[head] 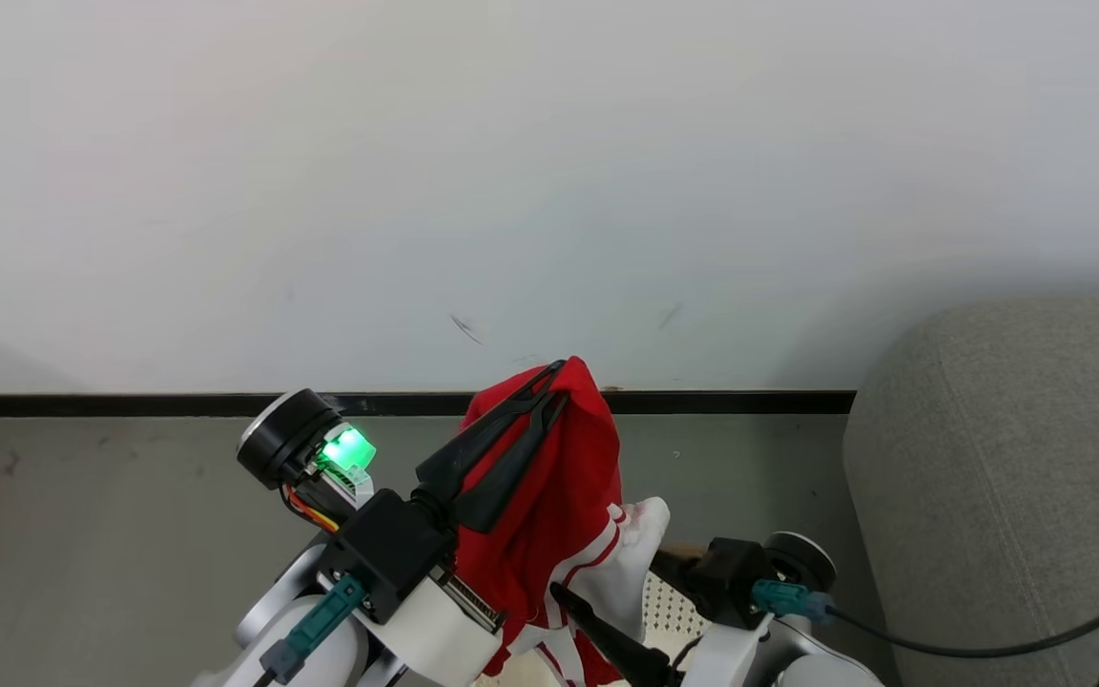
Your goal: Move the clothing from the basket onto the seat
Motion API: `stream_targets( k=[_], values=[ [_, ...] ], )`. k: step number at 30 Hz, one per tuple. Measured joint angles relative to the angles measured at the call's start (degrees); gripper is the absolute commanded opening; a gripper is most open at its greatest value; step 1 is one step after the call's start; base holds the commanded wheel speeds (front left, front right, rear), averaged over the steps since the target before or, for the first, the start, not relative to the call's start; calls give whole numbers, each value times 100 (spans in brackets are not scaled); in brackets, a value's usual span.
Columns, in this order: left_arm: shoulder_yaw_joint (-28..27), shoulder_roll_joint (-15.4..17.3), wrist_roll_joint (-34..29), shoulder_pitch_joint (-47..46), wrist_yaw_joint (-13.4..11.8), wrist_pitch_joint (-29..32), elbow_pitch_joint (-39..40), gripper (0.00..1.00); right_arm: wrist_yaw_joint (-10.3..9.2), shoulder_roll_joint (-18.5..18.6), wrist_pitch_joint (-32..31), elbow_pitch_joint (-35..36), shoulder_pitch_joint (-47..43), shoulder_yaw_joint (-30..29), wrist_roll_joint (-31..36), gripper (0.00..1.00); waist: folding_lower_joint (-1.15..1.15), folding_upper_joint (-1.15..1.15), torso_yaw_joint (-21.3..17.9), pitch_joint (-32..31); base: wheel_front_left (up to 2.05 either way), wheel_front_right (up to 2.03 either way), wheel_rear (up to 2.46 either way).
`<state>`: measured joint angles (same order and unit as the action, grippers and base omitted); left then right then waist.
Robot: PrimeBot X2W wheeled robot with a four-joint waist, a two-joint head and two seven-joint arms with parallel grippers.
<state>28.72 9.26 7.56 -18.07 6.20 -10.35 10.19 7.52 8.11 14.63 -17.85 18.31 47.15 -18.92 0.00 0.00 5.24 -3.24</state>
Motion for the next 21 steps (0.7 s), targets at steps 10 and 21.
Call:
stream_targets(
  k=[10,21],
  values=[
    [71,-88,264,230,1,105,-7,0,0,-77,-1,-252,211,-134,26,0,0,0,209,-65,0,0,0],
    [-82,-175,483,545,-53,126,-281,0,-1,255,-2,43,144,-1232,82,0,0,0,80,-29,0,0,0]
  ],
)
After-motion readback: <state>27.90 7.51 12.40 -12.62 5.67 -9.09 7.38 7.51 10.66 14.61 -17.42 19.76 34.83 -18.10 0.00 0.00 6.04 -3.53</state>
